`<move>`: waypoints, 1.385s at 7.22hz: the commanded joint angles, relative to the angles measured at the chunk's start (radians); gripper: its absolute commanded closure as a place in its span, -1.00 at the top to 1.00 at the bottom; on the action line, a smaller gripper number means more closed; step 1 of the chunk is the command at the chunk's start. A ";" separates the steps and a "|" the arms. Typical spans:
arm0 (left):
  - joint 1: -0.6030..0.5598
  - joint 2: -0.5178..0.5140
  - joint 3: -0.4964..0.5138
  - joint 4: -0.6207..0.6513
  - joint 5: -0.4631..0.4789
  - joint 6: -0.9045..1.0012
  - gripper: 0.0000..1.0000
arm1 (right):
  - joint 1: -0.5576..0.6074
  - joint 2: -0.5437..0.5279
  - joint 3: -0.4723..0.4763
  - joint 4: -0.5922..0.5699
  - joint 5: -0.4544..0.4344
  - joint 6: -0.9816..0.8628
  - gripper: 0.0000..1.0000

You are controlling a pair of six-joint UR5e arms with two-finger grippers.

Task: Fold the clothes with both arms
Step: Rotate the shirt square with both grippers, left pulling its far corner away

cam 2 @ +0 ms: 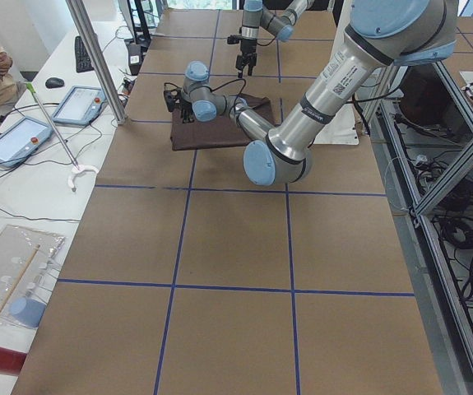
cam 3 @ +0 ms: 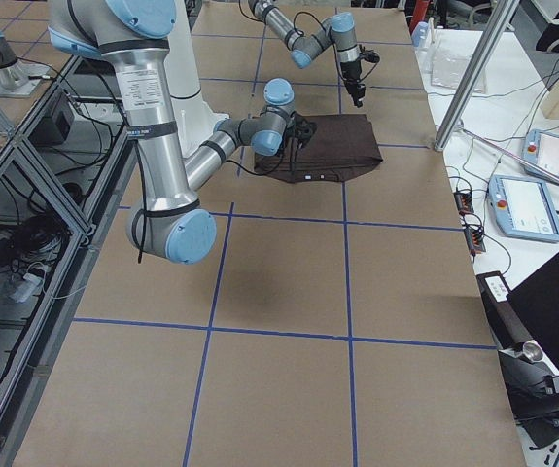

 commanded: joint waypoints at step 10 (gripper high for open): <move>0.006 0.187 -0.293 0.001 -0.104 -0.045 0.29 | -0.236 0.226 -0.140 -0.539 -0.258 -0.679 1.00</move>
